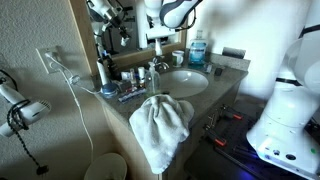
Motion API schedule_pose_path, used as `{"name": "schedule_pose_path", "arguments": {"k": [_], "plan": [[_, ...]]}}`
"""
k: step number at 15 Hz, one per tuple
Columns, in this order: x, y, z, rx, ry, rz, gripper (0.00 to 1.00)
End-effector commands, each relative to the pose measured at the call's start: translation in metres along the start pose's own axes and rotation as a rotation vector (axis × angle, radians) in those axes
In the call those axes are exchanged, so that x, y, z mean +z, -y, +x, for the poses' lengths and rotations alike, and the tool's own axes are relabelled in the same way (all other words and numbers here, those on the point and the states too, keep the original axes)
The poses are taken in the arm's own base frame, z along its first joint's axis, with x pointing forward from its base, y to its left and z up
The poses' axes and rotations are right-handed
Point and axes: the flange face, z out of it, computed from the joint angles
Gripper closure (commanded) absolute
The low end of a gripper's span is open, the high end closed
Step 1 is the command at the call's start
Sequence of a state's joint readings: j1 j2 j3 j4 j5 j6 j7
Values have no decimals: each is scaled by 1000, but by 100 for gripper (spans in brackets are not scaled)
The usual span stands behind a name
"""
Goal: Remove the white tube from the grey basket and place it on the front right side of the counter
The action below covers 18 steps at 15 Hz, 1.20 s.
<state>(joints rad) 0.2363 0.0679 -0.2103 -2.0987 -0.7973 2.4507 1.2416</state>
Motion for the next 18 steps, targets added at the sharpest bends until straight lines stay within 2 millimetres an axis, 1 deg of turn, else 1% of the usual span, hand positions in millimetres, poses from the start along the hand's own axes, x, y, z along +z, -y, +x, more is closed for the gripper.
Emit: {"name": "schedule_pose_path", "arguments": {"k": [1,4,7,11,14,18], "plan": [[-17,-52,-14,119,-21,-111,97],[-18,-88,-24,234,-27,-207,96],[-18,-117,-34,345,-32,-295,97],[-26,-151,-49,462,-79,-452,97],[-31,-175,-61,511,-108,-585,97],[-30,-207,-81,566,-119,-736,97]]}}
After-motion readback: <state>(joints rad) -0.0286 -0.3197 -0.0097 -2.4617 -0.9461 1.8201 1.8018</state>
